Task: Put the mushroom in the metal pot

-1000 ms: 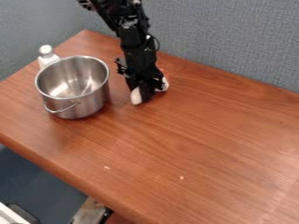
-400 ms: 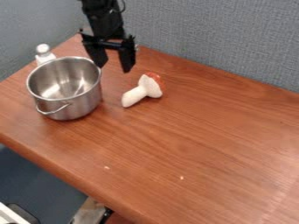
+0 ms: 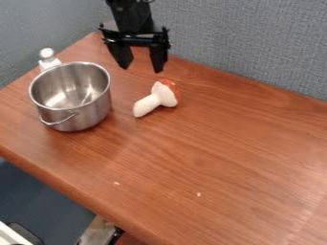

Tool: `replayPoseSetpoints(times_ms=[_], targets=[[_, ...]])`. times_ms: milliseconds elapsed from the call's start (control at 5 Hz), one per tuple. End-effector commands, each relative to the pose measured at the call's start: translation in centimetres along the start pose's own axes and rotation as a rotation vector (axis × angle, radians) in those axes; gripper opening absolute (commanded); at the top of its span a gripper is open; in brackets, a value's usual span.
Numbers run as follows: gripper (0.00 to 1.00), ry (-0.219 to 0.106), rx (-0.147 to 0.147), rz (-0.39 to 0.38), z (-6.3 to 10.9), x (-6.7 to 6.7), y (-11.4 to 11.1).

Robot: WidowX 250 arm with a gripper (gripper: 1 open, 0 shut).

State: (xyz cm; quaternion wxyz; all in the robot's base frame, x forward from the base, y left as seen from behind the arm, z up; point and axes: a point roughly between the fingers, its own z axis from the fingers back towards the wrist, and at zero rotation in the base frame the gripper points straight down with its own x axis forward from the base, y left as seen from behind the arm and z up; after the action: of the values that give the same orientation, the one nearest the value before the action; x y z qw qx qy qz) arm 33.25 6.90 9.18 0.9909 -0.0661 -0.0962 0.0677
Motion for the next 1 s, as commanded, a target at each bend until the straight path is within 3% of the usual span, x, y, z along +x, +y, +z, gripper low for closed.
replayPoseSetpoints(times_ms=[0,400,800], targets=[[1.0,-0.024,-0.017,-0.035,-0.6,1.2,-1.4],[1.0,0.004,-0.005,-0.168,-3.7,2.1,-3.8],[1.0,-0.015,-0.041,-0.31,-6.9,3.1,-1.5]])
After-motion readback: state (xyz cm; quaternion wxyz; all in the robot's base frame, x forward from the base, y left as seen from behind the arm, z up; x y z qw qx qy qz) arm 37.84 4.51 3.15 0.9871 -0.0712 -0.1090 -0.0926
